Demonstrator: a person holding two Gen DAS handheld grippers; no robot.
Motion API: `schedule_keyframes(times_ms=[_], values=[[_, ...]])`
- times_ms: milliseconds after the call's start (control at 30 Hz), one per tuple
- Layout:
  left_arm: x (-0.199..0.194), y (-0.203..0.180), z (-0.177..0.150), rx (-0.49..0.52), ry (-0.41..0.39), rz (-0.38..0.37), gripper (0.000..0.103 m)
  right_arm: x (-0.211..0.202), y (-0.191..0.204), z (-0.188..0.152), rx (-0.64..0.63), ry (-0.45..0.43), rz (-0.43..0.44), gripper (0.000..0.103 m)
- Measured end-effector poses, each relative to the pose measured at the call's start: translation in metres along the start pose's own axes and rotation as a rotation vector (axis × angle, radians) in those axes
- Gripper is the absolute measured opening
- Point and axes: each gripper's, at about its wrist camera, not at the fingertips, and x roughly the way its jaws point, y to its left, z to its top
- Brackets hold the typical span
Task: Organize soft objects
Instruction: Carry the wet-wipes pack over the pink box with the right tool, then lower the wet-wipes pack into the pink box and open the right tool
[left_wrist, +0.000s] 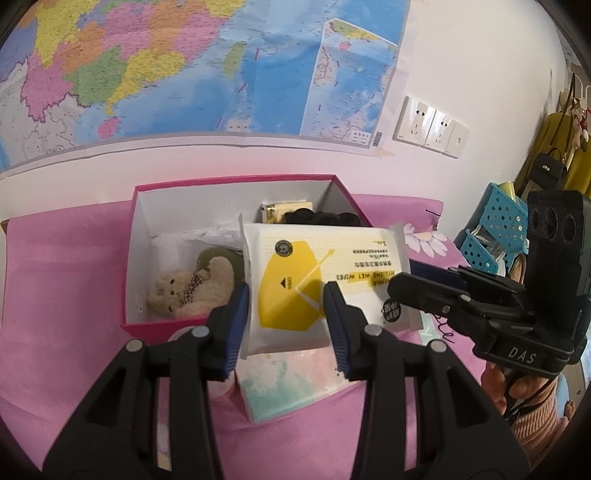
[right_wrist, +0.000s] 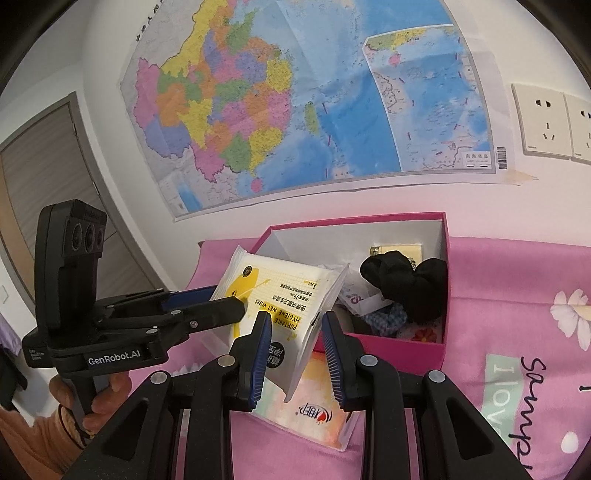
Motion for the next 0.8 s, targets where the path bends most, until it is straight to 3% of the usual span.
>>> schedule_keyframes(times_ms=[800], values=[[0.017, 0.006, 0.019, 0.005, 0.003, 0.025, 0.043, 0.022, -0.012, 0.02, 0.018, -0.001, -0.011, 0.029]])
